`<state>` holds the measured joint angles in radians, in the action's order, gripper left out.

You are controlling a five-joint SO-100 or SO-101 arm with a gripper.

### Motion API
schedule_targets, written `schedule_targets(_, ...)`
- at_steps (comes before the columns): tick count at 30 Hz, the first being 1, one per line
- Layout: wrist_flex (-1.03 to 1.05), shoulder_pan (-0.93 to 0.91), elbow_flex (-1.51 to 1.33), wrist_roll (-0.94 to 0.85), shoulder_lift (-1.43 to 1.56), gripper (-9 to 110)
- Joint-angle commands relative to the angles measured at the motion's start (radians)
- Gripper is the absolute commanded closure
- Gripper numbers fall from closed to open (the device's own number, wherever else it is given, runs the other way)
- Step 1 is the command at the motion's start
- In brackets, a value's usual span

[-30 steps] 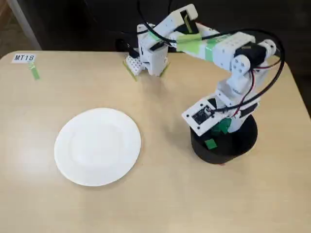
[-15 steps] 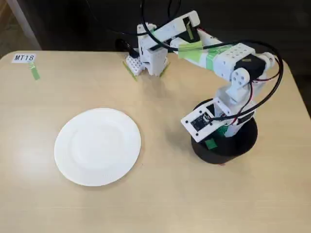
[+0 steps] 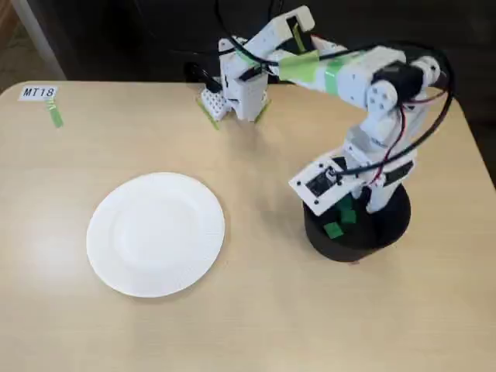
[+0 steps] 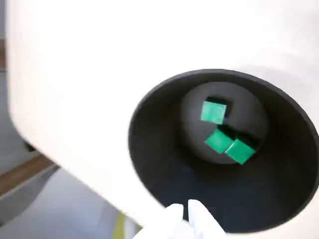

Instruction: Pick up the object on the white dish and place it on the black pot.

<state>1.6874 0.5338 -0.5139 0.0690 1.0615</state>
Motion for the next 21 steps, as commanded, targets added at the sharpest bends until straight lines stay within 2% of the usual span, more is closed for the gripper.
schedule_targets(1,-0.005,-0.051,0.044,-0.017,0.222,101)
schedule_targets(7,-0.014,-0.238,0.046,-0.031,0.565,101)
schedule_targets(14,-0.018,-0.531,0.026,-0.044,0.825,101)
schedule_targets(18,-0.018,-0.565,-0.080,-0.052,0.969,101)
schedule_targets(21,-0.072,-0.566,-0.273,-0.032,1.143,101)
